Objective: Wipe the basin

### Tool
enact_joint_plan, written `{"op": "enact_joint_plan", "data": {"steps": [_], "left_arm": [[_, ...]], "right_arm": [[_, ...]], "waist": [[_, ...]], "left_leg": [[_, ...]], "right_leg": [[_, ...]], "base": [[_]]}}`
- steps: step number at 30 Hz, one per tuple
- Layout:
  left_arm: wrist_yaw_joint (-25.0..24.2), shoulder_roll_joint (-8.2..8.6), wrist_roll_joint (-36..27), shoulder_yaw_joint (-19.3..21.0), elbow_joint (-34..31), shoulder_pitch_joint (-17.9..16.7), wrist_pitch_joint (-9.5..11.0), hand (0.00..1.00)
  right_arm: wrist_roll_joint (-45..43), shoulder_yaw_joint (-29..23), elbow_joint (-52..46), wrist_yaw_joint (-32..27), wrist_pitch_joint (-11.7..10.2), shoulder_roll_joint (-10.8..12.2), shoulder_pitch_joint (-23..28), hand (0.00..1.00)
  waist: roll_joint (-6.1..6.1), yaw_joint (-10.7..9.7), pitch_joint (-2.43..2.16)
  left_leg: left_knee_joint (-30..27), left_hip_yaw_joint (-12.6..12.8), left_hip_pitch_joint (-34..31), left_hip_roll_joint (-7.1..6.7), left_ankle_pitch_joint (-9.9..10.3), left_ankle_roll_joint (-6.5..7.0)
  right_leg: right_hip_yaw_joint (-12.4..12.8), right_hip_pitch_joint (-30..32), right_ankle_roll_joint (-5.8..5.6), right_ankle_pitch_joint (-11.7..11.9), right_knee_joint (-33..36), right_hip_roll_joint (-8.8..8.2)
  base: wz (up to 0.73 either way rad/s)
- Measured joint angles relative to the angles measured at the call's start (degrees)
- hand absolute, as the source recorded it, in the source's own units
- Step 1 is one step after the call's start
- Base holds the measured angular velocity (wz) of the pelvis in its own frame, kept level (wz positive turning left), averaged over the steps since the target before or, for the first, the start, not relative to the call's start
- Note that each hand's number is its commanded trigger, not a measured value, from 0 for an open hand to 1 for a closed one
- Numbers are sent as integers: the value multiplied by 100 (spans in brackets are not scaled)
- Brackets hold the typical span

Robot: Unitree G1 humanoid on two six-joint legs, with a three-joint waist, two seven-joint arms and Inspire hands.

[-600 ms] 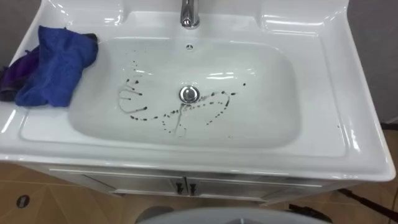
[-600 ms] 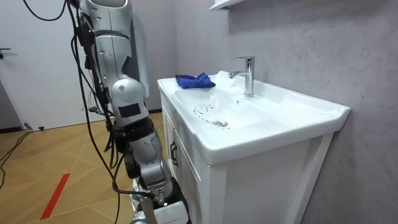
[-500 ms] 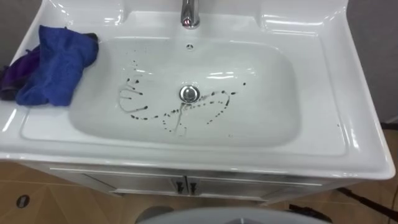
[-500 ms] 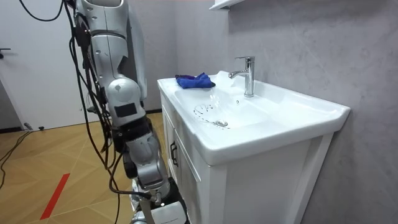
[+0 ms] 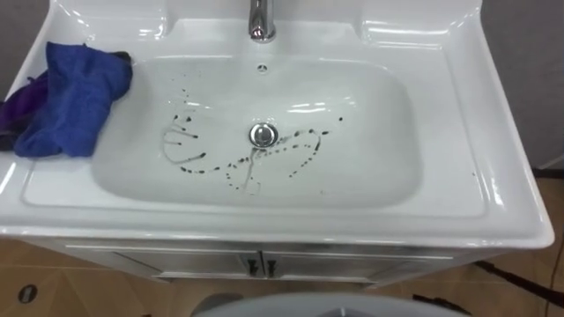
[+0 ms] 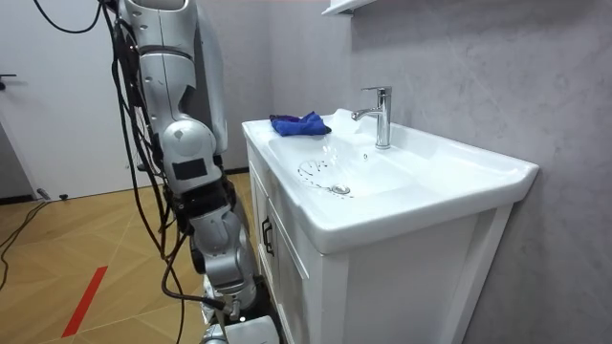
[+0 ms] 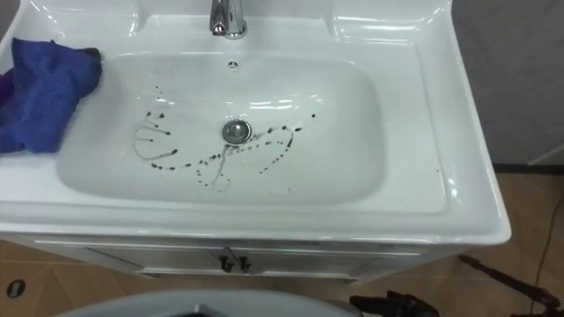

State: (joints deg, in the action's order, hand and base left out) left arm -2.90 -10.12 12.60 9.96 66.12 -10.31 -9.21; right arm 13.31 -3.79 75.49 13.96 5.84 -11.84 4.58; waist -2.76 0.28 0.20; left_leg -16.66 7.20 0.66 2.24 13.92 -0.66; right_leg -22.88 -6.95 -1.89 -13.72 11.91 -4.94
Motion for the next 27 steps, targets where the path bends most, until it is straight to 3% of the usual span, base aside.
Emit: {"op": "enact_joint_plan", "data": {"steps": [5,6,8,18,22,23,25,27], "left_arm": [[29,1,-449,18,117,19,-26,0],[33,2,-612,61,157,15,-36,0],[45,1,-867,144,195,-62,-45,0],[399,-2,-2019,1253,376,-416,-71,0],[697,-8,-2377,1388,369,-436,-71,0],[791,-11,-2532,1503,360,-446,-69,0],[1040,-18,-2901,1770,293,-468,-61,0],[1389,-110,-3259,2335,68,-488,-14,0]], "right_arm": [[2,-38,-41,-7,54,-17,10,0],[3,-49,-43,-9,59,-20,4,0],[-3,-109,-51,-13,79,-17,9,0],[-189,-433,14,-78,190,-162,107,0],[-192,-434,14,-154,306,-204,116,0],[-191,-430,9,-194,311,-214,165,0],[-193,-451,-3,-270,359,-232,183,0],[-204,-582,-5,-320,379,-280,246,0]], "waist": [[31,1,-4],[90,5,-38],[83,6,-27],[172,182,2],[192,209,-1],[201,293,-2],[238,352,-17],[253,504,-23]], "left_leg": [[18,1,-6,1,1,0],[46,-1,6,-1,1,0],[82,-1,61,-5,0,-1],[95,-46,141,-26,0,-2],[82,-195,94,-63,-8,-7],[86,-210,94,-67,-8,-8],[93,-269,71,-87,-8,-7],[84,-344,55,-111,-9,-9]], "right_leg": [[-5,0,0,0,-18,4],[-14,-6,-1,-1,-26,4],[-62,-48,-2,0,-27,-3],[-86,-139,-15,-19,-33,-11],[-151,-143,-21,-28,-27,-21],[-144,-143,-24,-39,-14,-23],[-163,-145,-29,-68,3,-34],[-265,-129,-30,-108,88,-75]], "base": [[0],[0],[0],[2],[15],[4],[11],[18]]}}
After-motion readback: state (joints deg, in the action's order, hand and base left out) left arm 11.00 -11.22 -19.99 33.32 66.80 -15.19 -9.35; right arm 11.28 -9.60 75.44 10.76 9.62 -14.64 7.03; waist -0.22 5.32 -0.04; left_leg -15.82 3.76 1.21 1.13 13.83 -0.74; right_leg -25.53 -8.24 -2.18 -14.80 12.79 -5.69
